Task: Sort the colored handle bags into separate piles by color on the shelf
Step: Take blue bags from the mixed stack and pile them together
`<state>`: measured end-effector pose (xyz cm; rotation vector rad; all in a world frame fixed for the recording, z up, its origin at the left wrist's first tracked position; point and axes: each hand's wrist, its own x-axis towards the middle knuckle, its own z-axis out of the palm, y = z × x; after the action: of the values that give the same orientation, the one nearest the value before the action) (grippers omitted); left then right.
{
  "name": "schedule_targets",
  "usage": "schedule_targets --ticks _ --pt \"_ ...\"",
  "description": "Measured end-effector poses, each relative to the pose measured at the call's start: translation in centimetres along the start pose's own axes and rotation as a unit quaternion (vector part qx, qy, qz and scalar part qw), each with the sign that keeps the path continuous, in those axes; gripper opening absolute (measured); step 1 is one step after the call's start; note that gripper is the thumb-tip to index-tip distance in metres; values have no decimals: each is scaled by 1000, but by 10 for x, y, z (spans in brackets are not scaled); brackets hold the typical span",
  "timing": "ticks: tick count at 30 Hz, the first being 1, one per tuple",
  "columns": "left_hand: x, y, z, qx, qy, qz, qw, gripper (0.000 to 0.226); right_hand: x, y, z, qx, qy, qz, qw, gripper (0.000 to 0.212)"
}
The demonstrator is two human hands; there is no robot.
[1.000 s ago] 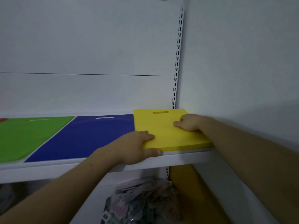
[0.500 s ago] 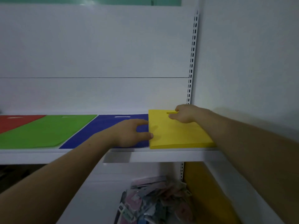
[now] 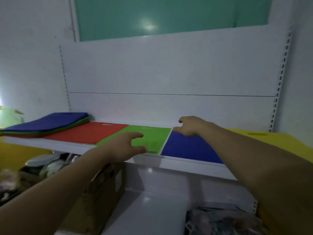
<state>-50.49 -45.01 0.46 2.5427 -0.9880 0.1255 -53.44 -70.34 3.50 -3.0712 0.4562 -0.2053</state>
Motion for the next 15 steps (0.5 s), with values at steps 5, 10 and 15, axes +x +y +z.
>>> schedule_targets --ticks 5,10,15 --pt "-46 -92 -49 11 45 -61 997 62 22 -115 9 8 27 -66 997 68" --pt "-86 -169 -83 21 83 -110 990 63 40 -215 21 38 33 -116 992 66" --pt "-103 -226 -107 22 105 -158 982 63 68 -288 28 52 34 -150 987 65"
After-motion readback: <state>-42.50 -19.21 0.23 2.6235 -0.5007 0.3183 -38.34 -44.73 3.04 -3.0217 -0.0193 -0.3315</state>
